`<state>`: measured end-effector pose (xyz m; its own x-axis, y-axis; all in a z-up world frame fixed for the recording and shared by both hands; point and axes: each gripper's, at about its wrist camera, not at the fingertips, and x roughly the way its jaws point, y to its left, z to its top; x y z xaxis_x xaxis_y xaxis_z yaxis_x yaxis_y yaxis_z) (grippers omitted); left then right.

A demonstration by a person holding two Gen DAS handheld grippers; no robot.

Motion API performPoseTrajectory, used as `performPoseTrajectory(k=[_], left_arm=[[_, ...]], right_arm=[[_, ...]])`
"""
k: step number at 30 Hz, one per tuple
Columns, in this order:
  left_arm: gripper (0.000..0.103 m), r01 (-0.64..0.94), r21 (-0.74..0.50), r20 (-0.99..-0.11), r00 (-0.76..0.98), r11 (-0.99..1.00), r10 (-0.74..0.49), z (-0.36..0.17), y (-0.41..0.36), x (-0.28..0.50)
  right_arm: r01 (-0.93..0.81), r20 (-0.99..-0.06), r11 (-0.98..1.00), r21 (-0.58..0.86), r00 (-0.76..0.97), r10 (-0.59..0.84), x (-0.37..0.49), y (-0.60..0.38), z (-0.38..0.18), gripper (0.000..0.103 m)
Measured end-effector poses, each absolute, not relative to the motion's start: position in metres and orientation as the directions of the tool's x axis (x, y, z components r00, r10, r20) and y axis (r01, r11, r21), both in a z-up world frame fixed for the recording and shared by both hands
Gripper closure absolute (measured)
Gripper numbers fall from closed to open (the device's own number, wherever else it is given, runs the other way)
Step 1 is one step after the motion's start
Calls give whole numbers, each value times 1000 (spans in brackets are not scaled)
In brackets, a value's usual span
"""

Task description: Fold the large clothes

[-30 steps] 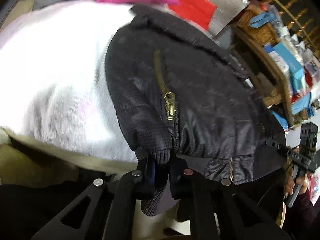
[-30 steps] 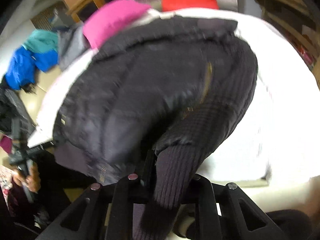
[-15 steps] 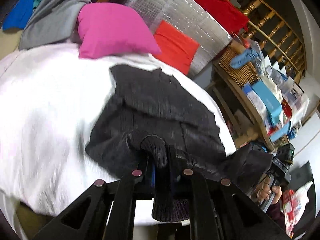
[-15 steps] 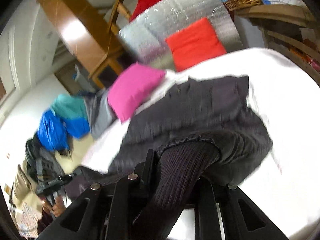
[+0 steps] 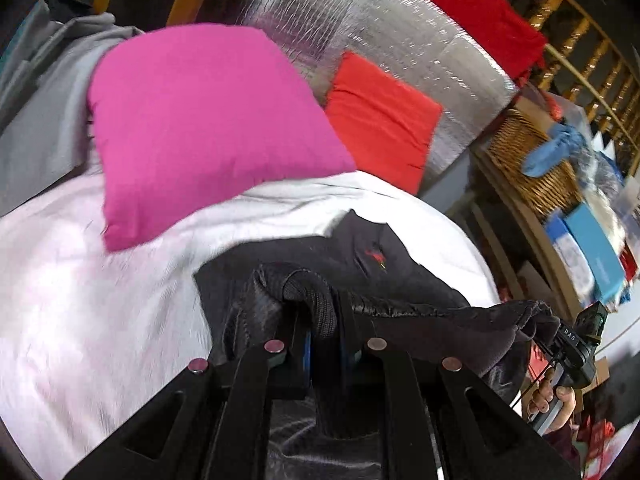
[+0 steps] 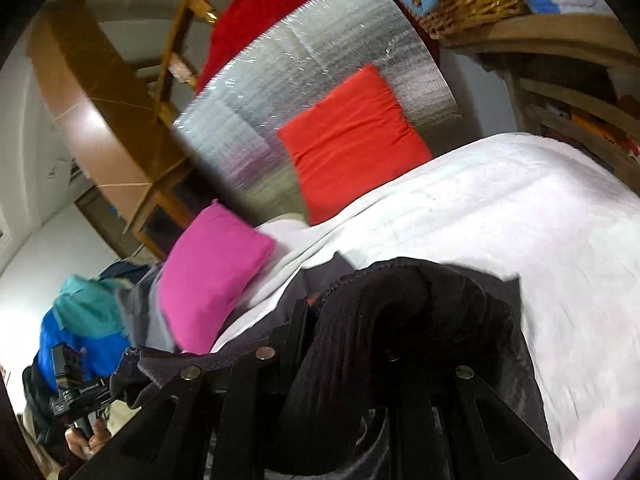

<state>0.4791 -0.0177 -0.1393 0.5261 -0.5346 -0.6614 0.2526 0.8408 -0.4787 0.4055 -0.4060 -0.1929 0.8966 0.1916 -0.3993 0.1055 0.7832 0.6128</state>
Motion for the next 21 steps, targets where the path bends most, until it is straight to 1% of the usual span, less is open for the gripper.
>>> performPoseTrajectory(k=[5,8,13,15,17,19,20,21], left_arm=[[92,205,-478,-700,500,854,-511,-173,-35,547],[91,187,-496,-703,486,848,-519,-192,-40,575],[91,184,-487,-708,489,853,-510,-216,-50,600],[87,176,-492,-708,489,853,-509,-228,-52,607],[87,155,-505,-714,478,849,-512,-243,-53,616],[87,132,-537,-708,467,833,-530,-256,-49,621],[86,116,-570,-690,470,814,-550,-260,-45,620],[84,110,-593,-674,474,798,-567,-259,-42,619]], right_arm=[[166,-434,769,617,887,158,477,-427,-217,85],[201,-440,739,643,886,143,507,-442,-235,86],[258,-482,716,649,868,123,542,-453,-267,86],[276,-494,683,676,858,142,551,-460,-280,85],[289,-496,617,732,846,193,560,-473,-294,83],[288,-482,534,795,834,269,566,-485,-305,78],[271,-452,487,830,839,303,564,-490,-309,76],[244,-406,434,867,850,334,559,-494,-310,69]])
